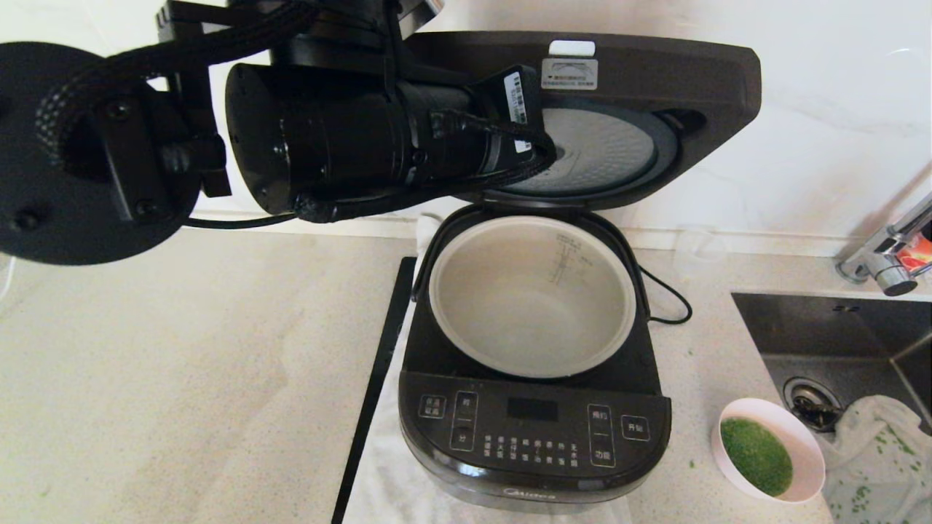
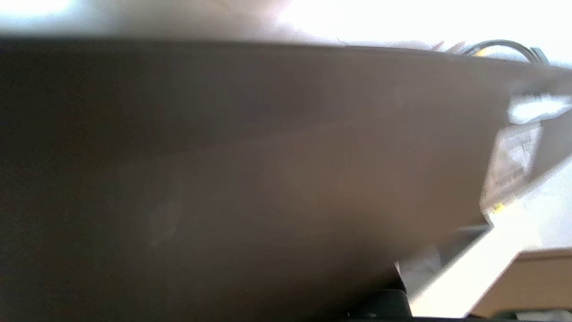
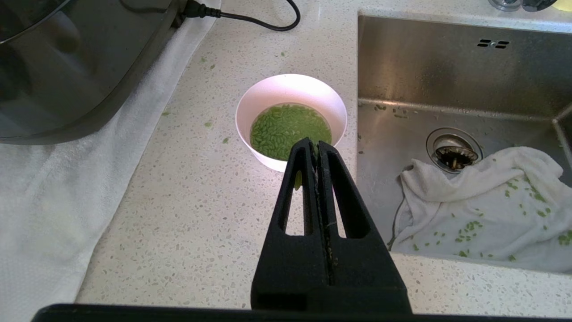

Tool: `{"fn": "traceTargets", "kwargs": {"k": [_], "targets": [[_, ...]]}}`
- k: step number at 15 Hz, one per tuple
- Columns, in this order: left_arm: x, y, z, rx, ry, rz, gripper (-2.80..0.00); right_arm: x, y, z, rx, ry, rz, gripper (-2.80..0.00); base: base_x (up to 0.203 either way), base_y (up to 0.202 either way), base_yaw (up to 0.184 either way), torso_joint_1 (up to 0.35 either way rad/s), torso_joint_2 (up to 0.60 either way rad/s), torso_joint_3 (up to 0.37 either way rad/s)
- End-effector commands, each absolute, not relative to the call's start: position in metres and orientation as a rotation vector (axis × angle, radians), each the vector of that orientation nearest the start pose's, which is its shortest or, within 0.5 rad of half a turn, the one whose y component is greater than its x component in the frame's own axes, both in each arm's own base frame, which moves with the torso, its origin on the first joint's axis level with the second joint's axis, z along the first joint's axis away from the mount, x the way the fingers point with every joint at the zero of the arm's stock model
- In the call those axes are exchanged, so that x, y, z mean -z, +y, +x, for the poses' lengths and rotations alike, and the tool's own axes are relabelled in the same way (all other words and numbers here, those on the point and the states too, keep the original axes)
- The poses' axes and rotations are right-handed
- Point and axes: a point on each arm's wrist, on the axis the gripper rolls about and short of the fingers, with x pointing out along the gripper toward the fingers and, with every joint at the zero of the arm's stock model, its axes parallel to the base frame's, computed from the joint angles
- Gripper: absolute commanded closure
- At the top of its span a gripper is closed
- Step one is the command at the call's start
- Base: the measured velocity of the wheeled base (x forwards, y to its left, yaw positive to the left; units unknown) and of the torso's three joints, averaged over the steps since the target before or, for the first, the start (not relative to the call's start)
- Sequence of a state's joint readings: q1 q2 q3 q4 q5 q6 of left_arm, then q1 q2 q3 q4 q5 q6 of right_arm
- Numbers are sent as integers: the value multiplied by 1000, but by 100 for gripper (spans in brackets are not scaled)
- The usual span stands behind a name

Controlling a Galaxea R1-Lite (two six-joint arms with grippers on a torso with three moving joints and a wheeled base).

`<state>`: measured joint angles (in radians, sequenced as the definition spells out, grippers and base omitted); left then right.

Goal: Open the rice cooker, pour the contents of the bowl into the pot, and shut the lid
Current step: Open the rice cooker

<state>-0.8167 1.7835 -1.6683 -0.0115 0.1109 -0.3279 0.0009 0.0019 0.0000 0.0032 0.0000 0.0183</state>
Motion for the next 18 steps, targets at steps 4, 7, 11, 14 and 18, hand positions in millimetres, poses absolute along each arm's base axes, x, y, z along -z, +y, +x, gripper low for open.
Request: {"fn": "traceTargets", "kwargs": {"k": [4,7,11,14,18], "targets": [[-344,-262,257,670,157,-260,0,-75,0,-23,0,5,18,0,0,0,0,0,0,0],[-345,-264,261,660,143,-247,0,-75,0,-23,-1,6,18,0,0,0,0,0,0,0],[-355,-260,265,647,92,-236,0,-75,0,-23,-1,6,18,0,0,0,0,0,0,0],[-359,-263,276,587,46,-211,0,-75,0,-23,-1,6,18,0,0,0,0,0,0,0],[-361,-265,278,588,-2,-216,0,-75,0,-23,-1,6,18,0,0,0,0,0,0,0]]}}
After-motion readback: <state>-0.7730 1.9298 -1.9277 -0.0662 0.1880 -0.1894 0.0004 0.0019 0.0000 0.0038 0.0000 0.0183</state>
